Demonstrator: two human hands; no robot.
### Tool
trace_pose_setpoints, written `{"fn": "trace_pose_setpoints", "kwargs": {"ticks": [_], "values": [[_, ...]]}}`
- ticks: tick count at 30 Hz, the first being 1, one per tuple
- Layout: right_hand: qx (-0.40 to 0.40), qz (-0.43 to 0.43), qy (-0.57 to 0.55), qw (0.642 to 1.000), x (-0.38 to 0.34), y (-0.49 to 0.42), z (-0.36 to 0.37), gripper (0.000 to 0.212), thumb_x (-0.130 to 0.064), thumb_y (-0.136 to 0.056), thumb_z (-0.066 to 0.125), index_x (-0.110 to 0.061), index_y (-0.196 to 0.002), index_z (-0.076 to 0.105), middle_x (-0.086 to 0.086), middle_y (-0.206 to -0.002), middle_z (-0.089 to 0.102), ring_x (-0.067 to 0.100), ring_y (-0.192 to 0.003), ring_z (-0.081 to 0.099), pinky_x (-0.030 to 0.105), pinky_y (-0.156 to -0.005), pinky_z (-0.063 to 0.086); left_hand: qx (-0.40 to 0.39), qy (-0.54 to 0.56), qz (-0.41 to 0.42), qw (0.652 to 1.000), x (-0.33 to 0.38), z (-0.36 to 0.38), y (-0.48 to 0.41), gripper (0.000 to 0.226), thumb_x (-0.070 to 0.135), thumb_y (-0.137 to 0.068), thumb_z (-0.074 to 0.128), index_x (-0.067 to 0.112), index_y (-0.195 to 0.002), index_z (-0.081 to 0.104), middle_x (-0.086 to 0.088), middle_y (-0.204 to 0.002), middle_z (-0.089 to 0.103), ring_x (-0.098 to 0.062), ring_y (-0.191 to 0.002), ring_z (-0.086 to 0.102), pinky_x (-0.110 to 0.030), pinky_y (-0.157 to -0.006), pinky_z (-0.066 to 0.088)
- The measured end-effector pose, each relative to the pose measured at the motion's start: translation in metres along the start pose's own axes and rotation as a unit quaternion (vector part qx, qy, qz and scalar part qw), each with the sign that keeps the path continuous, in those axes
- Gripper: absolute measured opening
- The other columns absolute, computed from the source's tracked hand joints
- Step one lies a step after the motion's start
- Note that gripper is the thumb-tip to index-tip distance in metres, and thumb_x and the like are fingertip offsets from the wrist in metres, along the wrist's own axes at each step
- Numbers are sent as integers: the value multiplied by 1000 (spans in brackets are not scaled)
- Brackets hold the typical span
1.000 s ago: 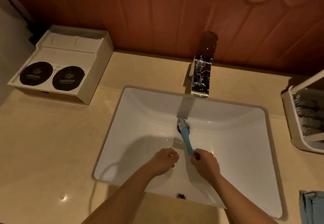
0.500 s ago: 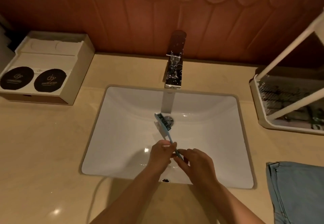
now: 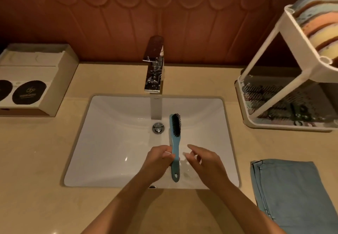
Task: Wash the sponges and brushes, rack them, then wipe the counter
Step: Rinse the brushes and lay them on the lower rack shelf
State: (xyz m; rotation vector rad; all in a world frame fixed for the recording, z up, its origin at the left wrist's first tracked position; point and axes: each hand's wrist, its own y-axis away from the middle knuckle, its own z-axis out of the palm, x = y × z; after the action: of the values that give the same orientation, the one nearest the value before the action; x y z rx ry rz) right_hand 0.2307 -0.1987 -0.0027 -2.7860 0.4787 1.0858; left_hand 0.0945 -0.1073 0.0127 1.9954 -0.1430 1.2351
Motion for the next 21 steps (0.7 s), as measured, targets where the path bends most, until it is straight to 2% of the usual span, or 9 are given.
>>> {"fn": "trace_pose_setpoints", "kwargs": {"ticks": [3,5,7,10,12,14,16,18,21], "values": [[18,86,-93,992,-5,-8,-16,51,-42,-91,50,-15,-134,48,1,-78,63,21,-77,62,32,-78,55,-15,-80,44,996,7,9,3,28,27,-73,46,6,-78,63,-6,-71,59,-19,-68,55,-45,-70,53],[5,144,-177,974,-7,-11,-24,56,-28,-89,59,-18,-140,37,-2,-78,59,16,-79,59,24,-77,52,-24,-116,78,990,16,16,7,25,24,-76,43,9,-77,63,-3,-69,58,-16,-65,54,-41,-65,51],[27,143,-206,968,-6,-11,-31,63,-22,-86,64,-16,-140,34,-2,-76,57,11,-72,57,11,-66,48,-32,-149,104,983,26,25,11,20,19,-81,44,10,-71,58,-2,-64,54,-14,-59,47,-36,-60,43],[64,147,-239,958,-1,-5,-41,69,-18,-83,68,-14,-140,30,0,-71,54,9,-65,55,7,-61,45,-41,-203,142,968,40,41,13,23,17,-90,45,8,-72,55,-8,-64,57,-15,-59,47,-35,-59,40],[96,145,-258,950,7,-2,-49,70,-16,-82,69,-14,-140,30,1,-69,54,7,-62,55,9,-61,46,-55,-222,159,960,49,52,12,23,18,-91,45,8,-75,58,-10,-69,61,-16,-60,49,-32,-59,40],[128,143,-278,941,15,0,-60,69,-15,-82,69,-14,-139,31,3,-69,56,4,-63,57,12,-62,47,-67,-224,178,956,57,64,9,22,22,-90,47,8,-78,60,-12,-73,63,-20,-64,53,-36,-61,43],[154,143,-299,931,27,3,-74,70,-15,-83,68,-16,-141,30,8,-73,59,10,-68,60,21,-67,51,-73,-216,189,955,68,78,6,18,25,-89,52,15,-85,65,-5,-80,67,-20,-75,61,-38,-70,50],[173,145,-326,918,36,4,-88,68,-15,-84,66,-17,-141,30,11,-77,61,21,-75,63,31,-71,53,-75,-189,195,959,79,89,4,13,20,-89,56,22,-92,69,3,-86,70,-11,-83,64,-28,-76,51],[211,176,-349,896,57,2,-112,67,-15,-84,65,-17,-141,31,3,-78,63,18,-77,64,31,-74,54,-69,-156,209,963,96,110,-3,14,19,-90,56,21,-99,66,3,-92,69,-11,-89,63,-25,-81,50]]}}
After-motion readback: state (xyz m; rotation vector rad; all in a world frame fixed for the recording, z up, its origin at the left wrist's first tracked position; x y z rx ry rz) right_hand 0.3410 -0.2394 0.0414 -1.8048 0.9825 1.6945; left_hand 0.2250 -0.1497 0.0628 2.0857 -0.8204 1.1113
